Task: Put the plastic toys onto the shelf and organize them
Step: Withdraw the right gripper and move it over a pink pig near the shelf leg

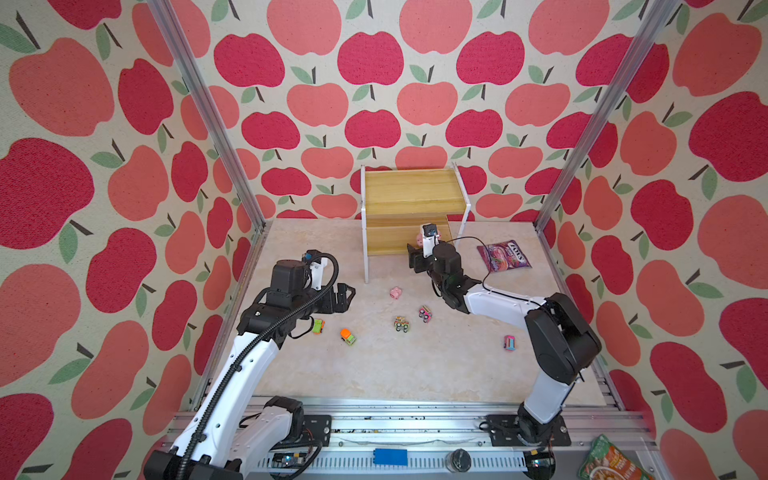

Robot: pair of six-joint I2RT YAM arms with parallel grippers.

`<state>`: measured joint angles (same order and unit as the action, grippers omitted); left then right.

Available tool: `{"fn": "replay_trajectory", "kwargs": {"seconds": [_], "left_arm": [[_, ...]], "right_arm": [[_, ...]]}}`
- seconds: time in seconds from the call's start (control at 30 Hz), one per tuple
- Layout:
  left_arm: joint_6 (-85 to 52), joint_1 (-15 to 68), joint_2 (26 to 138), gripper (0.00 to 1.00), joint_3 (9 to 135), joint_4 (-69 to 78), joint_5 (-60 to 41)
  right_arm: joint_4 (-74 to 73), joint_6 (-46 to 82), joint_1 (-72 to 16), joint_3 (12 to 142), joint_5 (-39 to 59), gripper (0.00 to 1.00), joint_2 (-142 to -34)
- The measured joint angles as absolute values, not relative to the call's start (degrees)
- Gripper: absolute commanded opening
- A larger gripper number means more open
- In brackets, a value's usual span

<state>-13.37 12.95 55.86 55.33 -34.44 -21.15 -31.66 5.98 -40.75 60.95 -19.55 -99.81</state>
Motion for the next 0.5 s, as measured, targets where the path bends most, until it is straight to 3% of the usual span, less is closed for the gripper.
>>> {"fn": "replay_trajectory", "kwargs": {"seconds": [0.3, 0.5], "left_arm": [[-13.4, 11.7, 56.2, 0.99, 55.3, -34.5, -18.2], [-13.4, 10.8, 57.1, 0.99, 55.3, -34.5, -17.1]], "right_arm": [[-32.1, 4.3, -48.8, 47.7, -19.7, 0.74, -89.5], [-32.6, 0.6, -55.0, 39.3, -18.7, 0.76, -89.4]]}}
